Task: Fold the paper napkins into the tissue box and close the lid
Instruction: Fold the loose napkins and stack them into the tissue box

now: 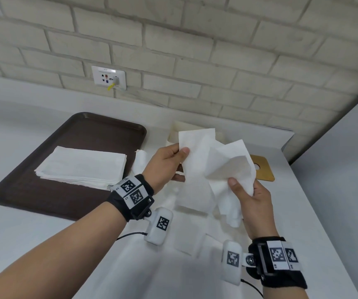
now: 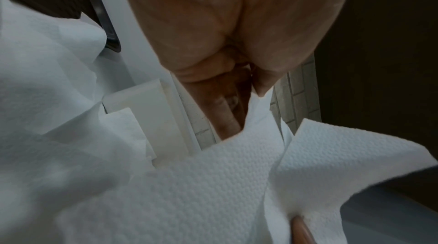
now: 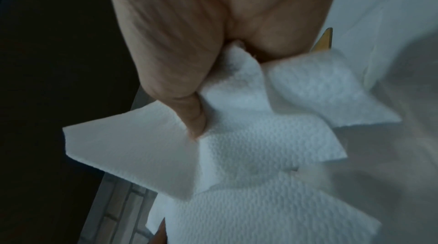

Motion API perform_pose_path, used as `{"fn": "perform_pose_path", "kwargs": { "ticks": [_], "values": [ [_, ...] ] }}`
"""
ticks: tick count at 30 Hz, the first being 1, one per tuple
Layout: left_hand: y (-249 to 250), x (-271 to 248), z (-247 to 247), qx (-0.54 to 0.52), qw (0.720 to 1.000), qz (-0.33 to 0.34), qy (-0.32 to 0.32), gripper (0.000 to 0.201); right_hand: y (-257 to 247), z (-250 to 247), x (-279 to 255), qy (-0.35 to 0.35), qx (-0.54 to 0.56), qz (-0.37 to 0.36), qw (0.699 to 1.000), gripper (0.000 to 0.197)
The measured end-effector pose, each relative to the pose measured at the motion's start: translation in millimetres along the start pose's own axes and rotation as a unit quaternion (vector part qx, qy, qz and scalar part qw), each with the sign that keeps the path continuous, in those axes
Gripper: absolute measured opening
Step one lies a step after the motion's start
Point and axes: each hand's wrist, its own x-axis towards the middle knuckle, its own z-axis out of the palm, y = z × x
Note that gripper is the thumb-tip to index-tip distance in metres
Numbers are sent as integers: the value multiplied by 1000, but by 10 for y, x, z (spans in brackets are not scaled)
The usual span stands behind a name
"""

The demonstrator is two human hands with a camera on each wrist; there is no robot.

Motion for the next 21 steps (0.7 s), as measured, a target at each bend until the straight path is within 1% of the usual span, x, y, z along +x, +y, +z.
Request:
{"fn": "perform_pose_path", "kwargs": {
  "ticks": [2, 4, 6, 8, 9, 10, 11, 12, 13, 14, 15, 16, 17, 18, 20, 21],
  "values": [
    [9, 14, -16, -25, 999, -5, 21, 26, -17, -39, 8, 12, 1, -4, 1000, 9],
    [13, 31, -55, -42, 998, -13, 47, 26, -72, -106, 21, 15, -23, -24, 999, 7],
    [-5, 43, -107, -33, 998, -25, 57, 26, -208, -170, 27, -8, -58, -63, 996, 11],
    [-59, 44, -148, -1, 998, -41, 42, 26, -412, -228, 21, -58, -107, -94, 988, 18],
    [-96, 44, -155, 16, 998, -48, 30, 26, -513, -250, 23, -72, -121, -105, 984, 15],
    [-127, 35, -154, 28, 998, -53, 19, 26, -604, -260, 22, -82, -113, -114, 984, 9],
    [-164, 31, -147, 37, 998, -57, 12, 25, -665, -271, 25, -95, -86, -135, 983, 11],
    [-179, 28, -128, 40, 997, -60, 3, 25, -688, -280, 44, -103, -46, -156, 981, 25],
    [-194, 19, -105, 44, 997, -63, -3, 26, -697, -279, 64, -117, 3, -156, 981, 38],
    [-199, 6, -80, 46, 997, -67, -5, 26, -692, -253, 80, -130, 44, -141, 980, 42],
    [-193, -13, -54, 41, 997, -69, -13, 24, -669, -205, 96, -148, 67, -117, 980, 38],
    [-176, -36, -26, 30, 997, -70, -24, 23, -621, -143, 111, -165, 70, -86, 980, 26],
    [-169, -50, -4, 15, 997, -67, -35, 27, -547, -77, 130, -170, 45, -55, 983, 14],
    [-151, -70, 15, 3, 997, -67, -43, 31, -458, -19, 148, -165, 2, -29, 986, 10],
    [-94, -104, 44, -15, 996, -73, -51, 35, -275, 53, 154, -150, -65, 8, 987, 12],
    [-81, -106, 53, -24, 996, -73, -53, 35, -224, 77, 141, -136, -73, 25, 988, 13]
  ]
}}
